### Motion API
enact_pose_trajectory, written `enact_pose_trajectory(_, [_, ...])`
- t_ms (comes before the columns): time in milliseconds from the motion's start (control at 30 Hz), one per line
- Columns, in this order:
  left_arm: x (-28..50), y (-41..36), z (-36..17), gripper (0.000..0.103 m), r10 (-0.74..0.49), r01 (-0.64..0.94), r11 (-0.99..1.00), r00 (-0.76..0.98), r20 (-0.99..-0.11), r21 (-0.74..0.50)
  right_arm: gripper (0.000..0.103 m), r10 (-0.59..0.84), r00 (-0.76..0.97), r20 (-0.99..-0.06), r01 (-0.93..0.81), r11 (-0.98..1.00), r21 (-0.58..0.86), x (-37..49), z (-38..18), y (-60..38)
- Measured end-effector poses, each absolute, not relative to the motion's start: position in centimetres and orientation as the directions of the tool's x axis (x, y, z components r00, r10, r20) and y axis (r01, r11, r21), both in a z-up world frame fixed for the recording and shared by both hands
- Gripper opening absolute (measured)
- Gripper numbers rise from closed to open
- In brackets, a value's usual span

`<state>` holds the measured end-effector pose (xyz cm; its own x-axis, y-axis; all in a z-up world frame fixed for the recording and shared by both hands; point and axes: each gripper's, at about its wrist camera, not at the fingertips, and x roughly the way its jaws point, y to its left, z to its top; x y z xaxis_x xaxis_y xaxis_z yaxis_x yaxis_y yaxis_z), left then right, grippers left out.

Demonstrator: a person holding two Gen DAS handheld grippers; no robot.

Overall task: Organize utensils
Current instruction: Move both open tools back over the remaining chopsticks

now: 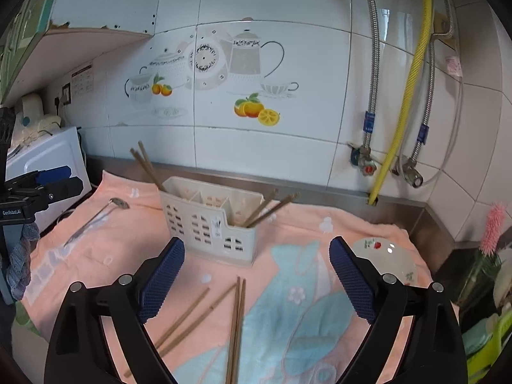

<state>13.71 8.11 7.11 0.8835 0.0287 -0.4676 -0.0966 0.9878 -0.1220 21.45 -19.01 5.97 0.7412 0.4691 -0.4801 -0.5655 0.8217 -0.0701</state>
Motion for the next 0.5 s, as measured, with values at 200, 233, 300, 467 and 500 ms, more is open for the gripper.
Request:
enact_pose_trajectory(200, [12.0,7.4,4.5,0.098,0.018,-0.1,0.985,0.866,-0.5,-0.139,0.091,0.45,0.741,-0.499,-0.559,0.824,-0.087,19.5,3.4,-19.7])
enact_pose_trajectory(233, [11.8,7.4,4.1,0.098,0.013,-0.1,0.984,0.863,-0.505,-0.146,0.091,0.449,0.739,-0.502,-0.559,0.825,-0.085,19.3,3.1,-19.8])
enact_pose_trajectory(300, [11.4,7.3,3.4,0.098,0.006,-0.101,0.983,0.858,-0.513,-0.157,0.092,0.452,0.732,-0.51,-0.56,0.826,-0.07,18.9,2.2,-20.1])
enact_pose_trajectory(467, [10.4,6.9,1.6,0.098,0.009,-0.111,0.981,0.844,-0.537,-0.158,0.092,0.457,0.707,-0.54,-0.56,0.828,-0.031,18.1,0.0,-20.7])
enact_pose_trajectory(500, [10.3,6.8,1.3,0.098,0.012,-0.115,0.981,0.84,-0.542,-0.157,0.092,0.455,0.705,-0.545,-0.557,0.83,-0.027,18.0,-0.5,-20.7])
